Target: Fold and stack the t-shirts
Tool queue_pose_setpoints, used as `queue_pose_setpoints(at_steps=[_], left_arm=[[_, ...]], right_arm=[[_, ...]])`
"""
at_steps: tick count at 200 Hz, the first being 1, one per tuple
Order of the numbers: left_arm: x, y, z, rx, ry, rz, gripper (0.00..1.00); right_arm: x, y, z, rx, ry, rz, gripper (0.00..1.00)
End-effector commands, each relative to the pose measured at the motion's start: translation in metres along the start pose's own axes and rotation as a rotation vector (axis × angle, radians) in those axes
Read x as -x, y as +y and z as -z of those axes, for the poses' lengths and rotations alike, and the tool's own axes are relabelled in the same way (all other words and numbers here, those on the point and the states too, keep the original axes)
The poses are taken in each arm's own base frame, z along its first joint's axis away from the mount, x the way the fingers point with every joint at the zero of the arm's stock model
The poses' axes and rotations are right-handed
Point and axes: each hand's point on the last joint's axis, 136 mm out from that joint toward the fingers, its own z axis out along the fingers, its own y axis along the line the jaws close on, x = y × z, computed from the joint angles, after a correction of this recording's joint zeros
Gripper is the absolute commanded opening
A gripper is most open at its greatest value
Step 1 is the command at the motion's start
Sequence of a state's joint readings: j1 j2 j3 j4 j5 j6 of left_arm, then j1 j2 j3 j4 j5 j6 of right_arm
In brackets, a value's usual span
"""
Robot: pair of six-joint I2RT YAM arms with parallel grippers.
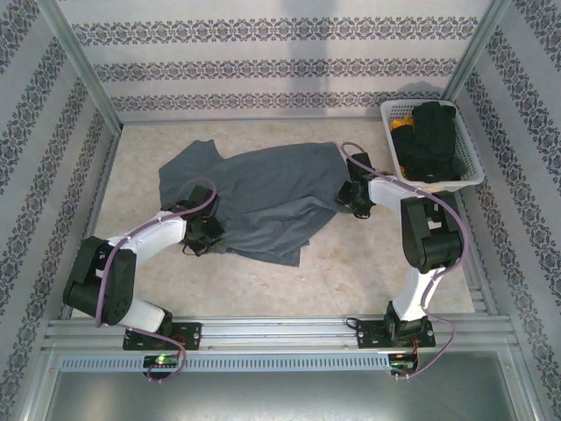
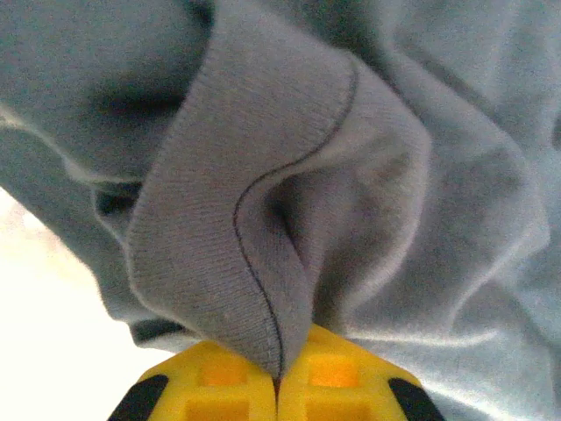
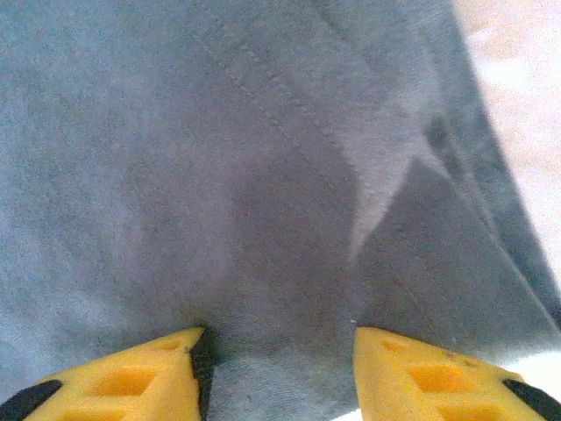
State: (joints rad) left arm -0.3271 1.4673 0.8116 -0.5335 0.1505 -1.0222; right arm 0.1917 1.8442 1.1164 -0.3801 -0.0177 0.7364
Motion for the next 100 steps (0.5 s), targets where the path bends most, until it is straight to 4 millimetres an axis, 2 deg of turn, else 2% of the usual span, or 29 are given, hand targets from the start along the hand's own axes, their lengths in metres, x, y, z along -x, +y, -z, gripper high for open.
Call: queue_pose_setpoints(at_steps=[1, 20, 52, 66, 100], left_arm=[[0.023, -0.009, 0.018, -0.004, -0.104, -0.019, 0.00], [0.036, -0.020, 0.031, -0.035, -0.162, -0.023, 0.00], [0.057, -0.041, 0.061, -0.124, -0.271, -0.023, 0.00], [0.067, -0.051, 0.081, -0.171, -0.326, -0.028, 0.00], [0.083, -0.074, 0.123, -0.290, -0.430, -0.053, 0.00]], right_arm=[[0.008, 0.006, -0.002, 0.023, -0.013, -0.032, 0.30], [0.013, 0.011, 0.013, 0.049, -0.051, -0.029, 0.00], [0.025, 0.019, 0.059, 0.099, -0.171, -0.004, 0.00], [0.030, 0.024, 0.083, 0.129, -0.223, 0.004, 0.00], [0.038, 0.035, 0.128, 0.187, -0.298, 0.024, 0.00]])
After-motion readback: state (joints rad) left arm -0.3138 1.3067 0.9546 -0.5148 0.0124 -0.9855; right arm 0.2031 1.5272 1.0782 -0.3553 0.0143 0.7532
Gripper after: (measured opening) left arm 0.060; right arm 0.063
